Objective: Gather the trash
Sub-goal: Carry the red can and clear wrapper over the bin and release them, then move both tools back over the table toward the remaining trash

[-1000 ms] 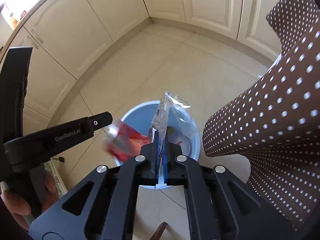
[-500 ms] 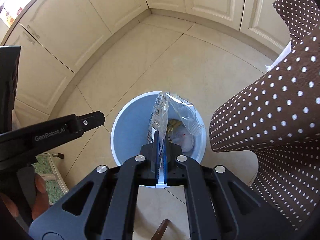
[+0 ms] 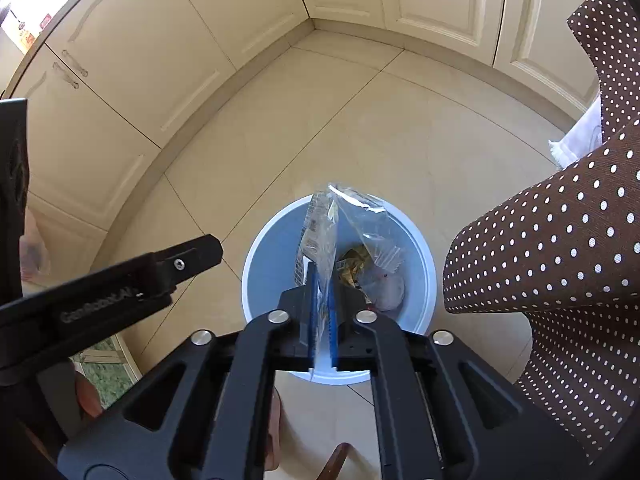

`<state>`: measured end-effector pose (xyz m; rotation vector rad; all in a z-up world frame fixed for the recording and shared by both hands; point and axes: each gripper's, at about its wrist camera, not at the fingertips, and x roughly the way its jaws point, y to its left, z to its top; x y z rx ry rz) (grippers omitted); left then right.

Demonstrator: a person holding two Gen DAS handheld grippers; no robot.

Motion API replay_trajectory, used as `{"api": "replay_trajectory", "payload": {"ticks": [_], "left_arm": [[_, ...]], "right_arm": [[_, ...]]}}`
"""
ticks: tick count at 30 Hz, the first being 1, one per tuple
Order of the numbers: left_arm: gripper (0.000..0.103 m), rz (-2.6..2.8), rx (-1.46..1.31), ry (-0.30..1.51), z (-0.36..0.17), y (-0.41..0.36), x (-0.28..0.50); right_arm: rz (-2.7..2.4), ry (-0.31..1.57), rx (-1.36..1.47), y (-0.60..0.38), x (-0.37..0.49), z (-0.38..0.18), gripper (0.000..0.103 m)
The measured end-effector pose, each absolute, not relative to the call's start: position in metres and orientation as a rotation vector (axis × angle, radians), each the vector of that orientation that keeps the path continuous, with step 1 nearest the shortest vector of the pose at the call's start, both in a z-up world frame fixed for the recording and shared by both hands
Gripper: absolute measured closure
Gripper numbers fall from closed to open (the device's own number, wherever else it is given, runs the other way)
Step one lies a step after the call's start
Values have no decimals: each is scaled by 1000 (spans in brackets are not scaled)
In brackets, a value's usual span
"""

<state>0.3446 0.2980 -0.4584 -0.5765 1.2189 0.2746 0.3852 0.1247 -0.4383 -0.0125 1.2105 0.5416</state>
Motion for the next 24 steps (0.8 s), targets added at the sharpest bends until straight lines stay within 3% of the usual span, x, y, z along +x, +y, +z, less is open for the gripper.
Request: {"api": "replay_trajectory", "payload": {"ticks": [2, 3, 15, 24], "left_arm": [[60, 274, -575, 1216, -456, 299, 343], [60, 274, -576, 1215, -454, 300, 342], [60, 289, -524, 1102, -391, 284, 311], [60, 251, -398, 927, -283, 243, 265]], "right_arm": [[537, 1207, -12, 124, 384, -436, 71], [533, 1205, -13, 124, 383, -435, 69], [499, 1068, -42, 98, 356, -365, 69], [441, 808, -44, 46, 306, -244, 64]]}}
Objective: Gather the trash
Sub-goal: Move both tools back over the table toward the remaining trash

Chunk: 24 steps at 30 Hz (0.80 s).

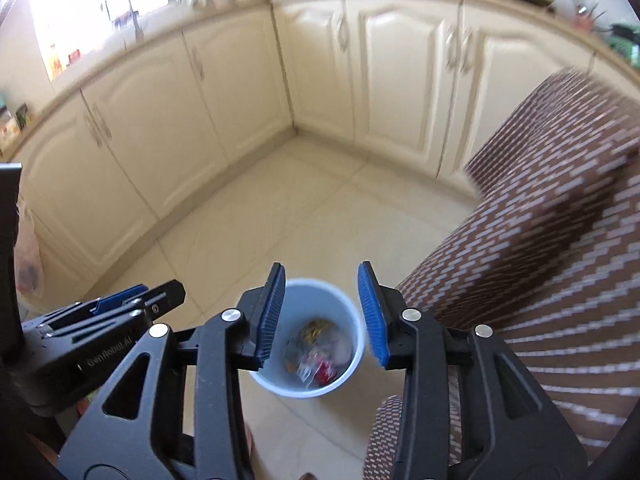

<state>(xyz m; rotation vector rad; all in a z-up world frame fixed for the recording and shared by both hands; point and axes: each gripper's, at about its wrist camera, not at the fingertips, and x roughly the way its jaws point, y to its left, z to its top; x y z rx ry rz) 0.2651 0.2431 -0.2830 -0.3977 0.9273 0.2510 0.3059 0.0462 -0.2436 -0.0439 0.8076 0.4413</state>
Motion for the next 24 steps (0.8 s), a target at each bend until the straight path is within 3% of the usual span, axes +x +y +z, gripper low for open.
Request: {"api": "replay_trajectory", "payload": {"ticks": [7, 13, 24], "left_arm": [[58, 118, -286, 769, -191, 164, 239], [52, -40, -194, 702, -143, 76, 235], [48, -299, 19, 743, -139, -96, 260]], "right_arm": [[358, 627, 25, -36, 253, -158, 61], [233, 513, 64, -122, 218, -114, 59], [-54, 502, 206, -277, 211, -115, 57]]}}
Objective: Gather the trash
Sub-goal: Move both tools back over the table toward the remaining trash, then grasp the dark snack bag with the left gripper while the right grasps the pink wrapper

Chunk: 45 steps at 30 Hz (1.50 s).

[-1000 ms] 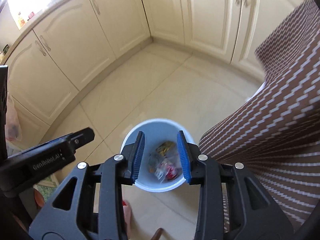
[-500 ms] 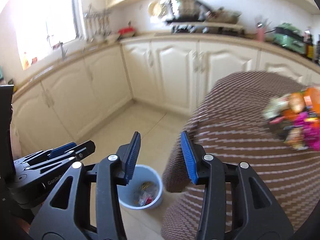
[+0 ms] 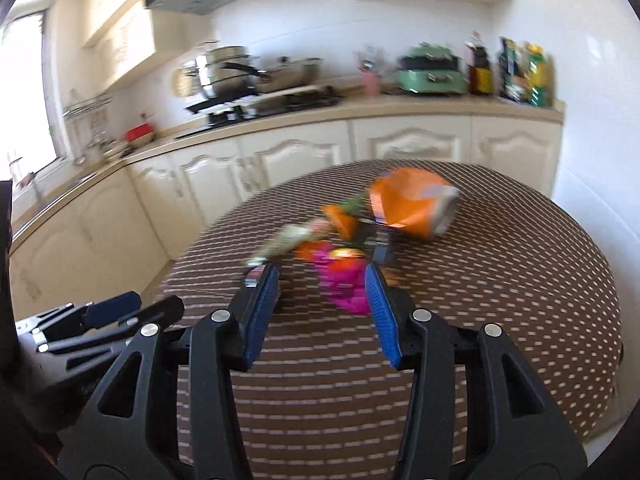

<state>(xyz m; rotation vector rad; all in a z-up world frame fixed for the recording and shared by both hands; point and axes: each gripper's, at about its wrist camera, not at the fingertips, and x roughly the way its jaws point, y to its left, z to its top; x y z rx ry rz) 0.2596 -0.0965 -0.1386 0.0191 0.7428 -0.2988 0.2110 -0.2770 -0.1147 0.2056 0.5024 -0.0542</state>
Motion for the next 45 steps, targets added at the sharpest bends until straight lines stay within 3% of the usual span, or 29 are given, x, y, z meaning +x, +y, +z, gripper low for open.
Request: {"api": "replay_trajectory", "payload": {"ticks": [11, 13, 14, 15, 17, 29, 31, 32, 45], "left_arm": [[48, -325, 125, 816, -169, -162, 293], [59, -322, 120, 825, -173, -164, 297], [82, -329, 109, 835, -174, -161, 299], [90, -341, 92, 838, -175, -159, 300], [93, -336, 56, 806, -170, -151, 297], [96, -389, -171, 733, -149, -95, 285], [96, -398, -190, 724, -146, -89, 285], [96, -402, -204, 715, -143, -84, 283], [96, -371, -308, 606, -118, -17, 259]], "right_arm": [[-60, 605, 283, -327, 231, -136, 53], [-50, 632, 273, -328, 239, -138, 53], [-44, 637, 270, -329, 242, -139, 53], [-37, 648, 263, -328, 245, -140, 53], [-28, 665, 239, -323, 252, -141, 52], [42, 803, 80, -281, 298, -156, 53], [46, 825, 73, -278, 303, -159, 69], [48, 826, 77, -278, 304, -159, 69], [116, 667, 88, -237, 272, -120, 70]]}}
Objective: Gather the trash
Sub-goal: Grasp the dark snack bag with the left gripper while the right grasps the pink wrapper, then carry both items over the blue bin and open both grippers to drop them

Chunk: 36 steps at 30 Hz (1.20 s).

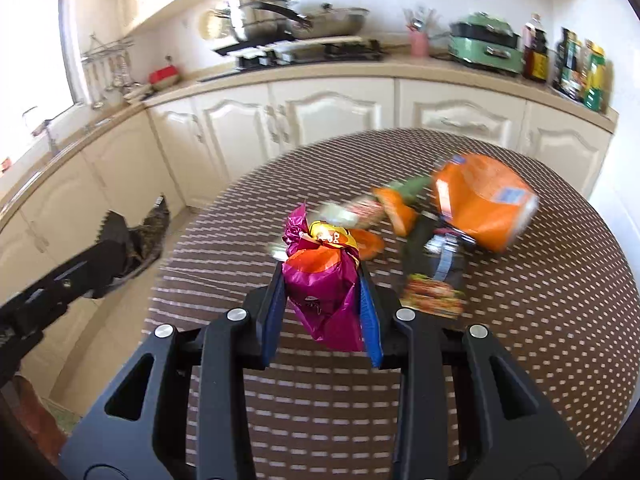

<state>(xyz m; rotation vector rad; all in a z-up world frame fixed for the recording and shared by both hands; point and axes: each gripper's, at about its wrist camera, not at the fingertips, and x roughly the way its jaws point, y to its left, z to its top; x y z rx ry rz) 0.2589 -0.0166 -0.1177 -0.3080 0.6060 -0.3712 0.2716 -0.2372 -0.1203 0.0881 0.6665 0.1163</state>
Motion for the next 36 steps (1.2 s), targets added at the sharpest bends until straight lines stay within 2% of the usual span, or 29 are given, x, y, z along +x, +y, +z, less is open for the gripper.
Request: {"api": "replay_trajectory", "payload": {"ticks": [6, 14, 25, 36], "left_arm": [[96, -274, -358, 601, -124, 46, 252], [96, -84, -426, 658, -167, 146, 250], [96, 118, -500, 872, -271, 238, 270], [95, 155, -533, 1045, -342, 271, 306]], "right_arm": [[261, 648, 50, -163, 272, -113, 70], [433, 713, -26, -56, 286, -140, 70], [582, 896, -129, 64, 312, -229, 70], [586, 1020, -139, 100, 348, -295, 70]]}}
